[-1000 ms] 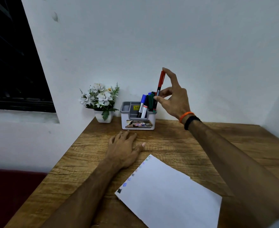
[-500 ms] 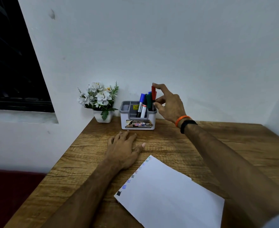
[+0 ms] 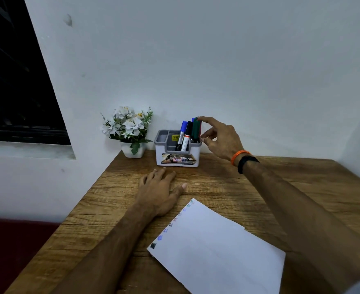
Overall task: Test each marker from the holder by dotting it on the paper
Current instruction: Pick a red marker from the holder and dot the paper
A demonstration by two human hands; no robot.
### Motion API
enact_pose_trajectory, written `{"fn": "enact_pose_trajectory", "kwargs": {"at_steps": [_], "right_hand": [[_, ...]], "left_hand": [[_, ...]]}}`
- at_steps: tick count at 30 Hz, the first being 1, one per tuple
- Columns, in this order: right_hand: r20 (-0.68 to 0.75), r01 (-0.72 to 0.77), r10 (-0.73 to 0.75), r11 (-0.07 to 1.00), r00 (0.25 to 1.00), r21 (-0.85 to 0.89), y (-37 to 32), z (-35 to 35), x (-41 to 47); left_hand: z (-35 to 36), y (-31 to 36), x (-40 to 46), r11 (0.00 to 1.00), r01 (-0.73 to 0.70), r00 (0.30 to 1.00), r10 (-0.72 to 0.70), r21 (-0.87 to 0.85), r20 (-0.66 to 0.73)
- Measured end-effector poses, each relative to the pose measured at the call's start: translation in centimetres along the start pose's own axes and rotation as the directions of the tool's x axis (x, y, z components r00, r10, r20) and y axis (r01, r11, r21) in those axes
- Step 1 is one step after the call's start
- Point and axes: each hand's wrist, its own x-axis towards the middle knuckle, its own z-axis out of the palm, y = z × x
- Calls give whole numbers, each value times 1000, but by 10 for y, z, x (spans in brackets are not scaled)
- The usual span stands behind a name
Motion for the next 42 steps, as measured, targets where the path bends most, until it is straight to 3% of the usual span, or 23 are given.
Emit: {"fn": "enact_pose_trajectory", "kwargs": {"at_steps": [8,15,17,18,20,22,25,28,30,36,42], "right_hand": [[-29,-20,20,1000,999,3,-8,-17,-31],[91,-54,56,998,994,-33,-35,-37,-87],[205,-108,119,992,972,-64,-66,-59,-109],[364,-105,152,984,919,-146,-87,-78,-120],[517,121,64,941,854,-317,-139,-120,-153],[614,40,91,980,784,-196,-142,-127,-174],[527,121,-44,986,849,-113,-93,-70,-174],[608,222,-127,971,784,-83,-71,-52,-174],[612,240,-116,963,782,-125,-69,-50,-173],[478,139,66,914,876,-381,-46,-29,-156],[367,-7,186,898,911,-440,-36,-12,-135]], "left_hand": [[-1,0,-1,1000,-1,1000,1,-12,2],[0,-5,-4,999,-11,1000,10,-53,-26],[-1,-9,-7,997,-14,999,12,-70,-30],[-2,-11,-10,996,-13,1000,11,-84,-27],[-5,-17,-17,994,-10,1000,7,-106,-30],[-8,-20,-24,993,-7,999,2,-120,-45],[-13,-20,-33,991,-11,998,1,-137,-67],[-14,-19,-35,991,-14,997,4,-135,-72],[-13,-19,-34,991,-11,997,1,-135,-73],[-9,-23,-29,992,-17,995,5,-125,-96],[-4,-26,-24,994,-20,996,10,-105,-92]]}}
